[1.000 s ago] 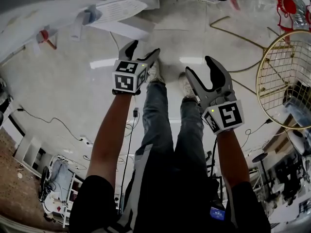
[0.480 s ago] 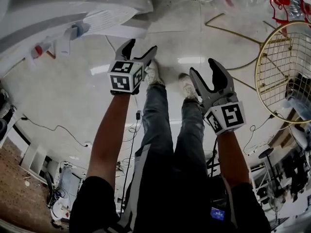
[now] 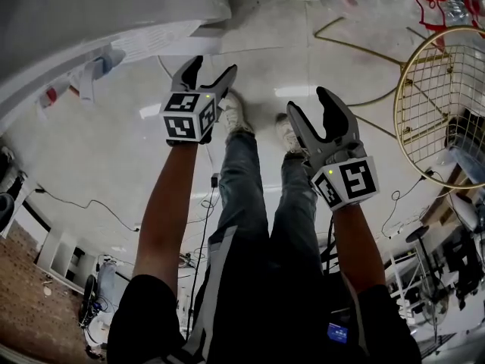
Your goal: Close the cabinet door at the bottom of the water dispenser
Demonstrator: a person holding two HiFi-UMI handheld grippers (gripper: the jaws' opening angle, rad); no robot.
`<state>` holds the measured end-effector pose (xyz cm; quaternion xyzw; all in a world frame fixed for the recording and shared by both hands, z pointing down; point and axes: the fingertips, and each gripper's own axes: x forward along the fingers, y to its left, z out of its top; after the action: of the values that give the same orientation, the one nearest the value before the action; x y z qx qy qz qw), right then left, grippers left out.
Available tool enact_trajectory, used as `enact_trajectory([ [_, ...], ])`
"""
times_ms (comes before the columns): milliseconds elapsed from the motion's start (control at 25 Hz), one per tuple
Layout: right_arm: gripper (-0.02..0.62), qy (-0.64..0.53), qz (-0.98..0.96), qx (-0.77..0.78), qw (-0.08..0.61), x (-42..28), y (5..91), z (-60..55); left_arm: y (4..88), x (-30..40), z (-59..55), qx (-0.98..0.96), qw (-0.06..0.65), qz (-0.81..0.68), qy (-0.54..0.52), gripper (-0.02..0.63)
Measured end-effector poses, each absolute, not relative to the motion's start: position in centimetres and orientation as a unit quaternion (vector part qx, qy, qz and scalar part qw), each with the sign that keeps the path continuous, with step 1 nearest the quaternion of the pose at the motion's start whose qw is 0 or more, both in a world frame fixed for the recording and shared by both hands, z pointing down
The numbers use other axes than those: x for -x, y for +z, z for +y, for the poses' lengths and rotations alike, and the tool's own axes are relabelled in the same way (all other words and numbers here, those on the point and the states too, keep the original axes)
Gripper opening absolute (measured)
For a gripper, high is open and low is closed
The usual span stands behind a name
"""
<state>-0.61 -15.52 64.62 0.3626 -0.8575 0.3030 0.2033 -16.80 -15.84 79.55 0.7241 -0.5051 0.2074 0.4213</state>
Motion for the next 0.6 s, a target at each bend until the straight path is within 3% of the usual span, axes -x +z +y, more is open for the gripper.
enact_trajectory([
  [600, 0.256, 0.310, -0.846, -0.383, 0.204, -1.6, 65.1, -16.7, 79.8, 16.4, -18.8, -0.725, 0.418, -0.505, 0.208, 0.357],
])
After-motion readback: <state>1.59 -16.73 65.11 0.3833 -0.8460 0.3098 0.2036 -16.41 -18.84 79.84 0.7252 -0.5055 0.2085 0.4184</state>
